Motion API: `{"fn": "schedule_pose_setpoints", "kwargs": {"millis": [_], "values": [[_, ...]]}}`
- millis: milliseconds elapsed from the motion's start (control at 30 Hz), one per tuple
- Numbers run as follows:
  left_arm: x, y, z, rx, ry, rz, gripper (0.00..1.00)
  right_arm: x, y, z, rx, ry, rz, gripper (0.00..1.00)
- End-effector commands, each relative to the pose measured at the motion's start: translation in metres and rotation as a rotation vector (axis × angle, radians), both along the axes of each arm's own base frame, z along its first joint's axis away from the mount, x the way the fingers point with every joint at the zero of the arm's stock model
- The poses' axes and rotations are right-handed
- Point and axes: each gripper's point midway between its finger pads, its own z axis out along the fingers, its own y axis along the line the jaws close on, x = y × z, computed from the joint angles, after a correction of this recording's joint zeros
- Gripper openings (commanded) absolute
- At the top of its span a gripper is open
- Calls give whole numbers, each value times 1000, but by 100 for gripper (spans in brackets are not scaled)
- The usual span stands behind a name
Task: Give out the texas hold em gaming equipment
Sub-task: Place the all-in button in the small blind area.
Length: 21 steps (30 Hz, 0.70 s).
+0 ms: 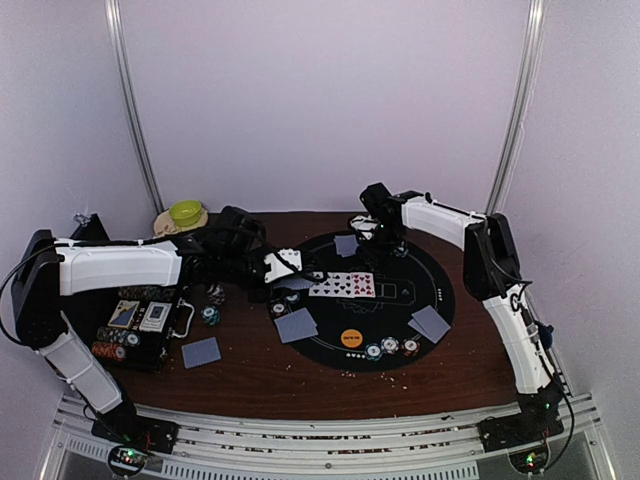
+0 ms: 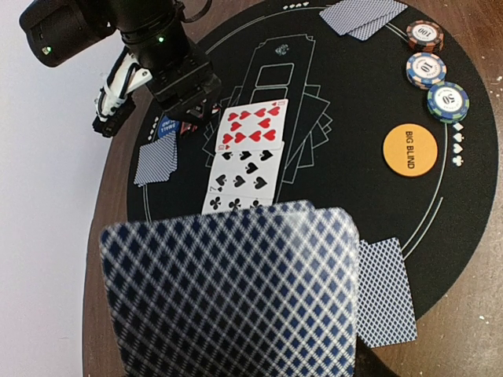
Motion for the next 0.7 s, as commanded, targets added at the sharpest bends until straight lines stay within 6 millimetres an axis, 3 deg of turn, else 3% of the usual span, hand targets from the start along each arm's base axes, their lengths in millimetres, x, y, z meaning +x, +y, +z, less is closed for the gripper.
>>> {"fn": "schedule_pose_setpoints", "kwargs": {"millis": [0, 167, 267, 400, 667], "values": [[4, -6, 10, -36, -24, -2, 56, 4, 2, 49, 21, -87, 0, 77], [4, -6, 10, -36, -27, -2, 56, 1, -14, 71, -50, -154, 29, 82], [4, -6, 11, -37, -28, -2, 56, -9, -19, 71, -87, -154, 80, 87], [4, -6, 9, -36, -25, -4, 56, -26, -22, 50, -149, -108, 158, 92], [5, -5, 9, -34, -26, -1, 56, -28, -18, 23, -213, -120, 163, 99]]}}
